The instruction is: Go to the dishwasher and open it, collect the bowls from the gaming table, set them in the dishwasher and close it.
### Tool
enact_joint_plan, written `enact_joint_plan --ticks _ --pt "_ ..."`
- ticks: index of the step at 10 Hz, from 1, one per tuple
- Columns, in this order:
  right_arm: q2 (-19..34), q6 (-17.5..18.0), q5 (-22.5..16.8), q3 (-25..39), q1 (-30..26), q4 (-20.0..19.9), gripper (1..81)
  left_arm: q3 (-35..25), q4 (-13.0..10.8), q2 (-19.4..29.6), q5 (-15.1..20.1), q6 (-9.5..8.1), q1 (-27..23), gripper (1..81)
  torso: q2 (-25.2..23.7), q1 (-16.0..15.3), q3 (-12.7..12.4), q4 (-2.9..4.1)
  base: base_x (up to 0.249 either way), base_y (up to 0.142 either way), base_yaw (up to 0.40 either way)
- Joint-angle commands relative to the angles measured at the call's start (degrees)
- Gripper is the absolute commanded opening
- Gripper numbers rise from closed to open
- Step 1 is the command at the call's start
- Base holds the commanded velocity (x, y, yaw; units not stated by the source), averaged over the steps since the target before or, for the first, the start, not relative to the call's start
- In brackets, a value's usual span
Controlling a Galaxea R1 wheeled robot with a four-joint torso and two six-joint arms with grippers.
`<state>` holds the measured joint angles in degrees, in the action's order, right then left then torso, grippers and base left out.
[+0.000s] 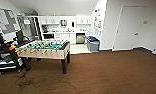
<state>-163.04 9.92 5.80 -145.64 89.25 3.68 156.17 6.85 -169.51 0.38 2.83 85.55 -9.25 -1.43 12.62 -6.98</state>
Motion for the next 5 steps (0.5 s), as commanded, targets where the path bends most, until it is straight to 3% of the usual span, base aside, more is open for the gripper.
enact_joint_plan --ticks 1,5 --pt "0.9 0.0 -3.2 -0.1 -2.1 0.5 1.0 0.2 -0.1 0.5 3.7 0.16 -2.3 1.0 0.0 0.0 0.0 0.00 0.099 0.000 0.000" --pt "0.8 0.0 -3.4 0.0 -2.4 0.5 1.0 0.2 -0.2 0.5 3.8 0.25 -2.4 1.0 0.0 0.0 0.0 0.00 0.099 0.000 0.000"
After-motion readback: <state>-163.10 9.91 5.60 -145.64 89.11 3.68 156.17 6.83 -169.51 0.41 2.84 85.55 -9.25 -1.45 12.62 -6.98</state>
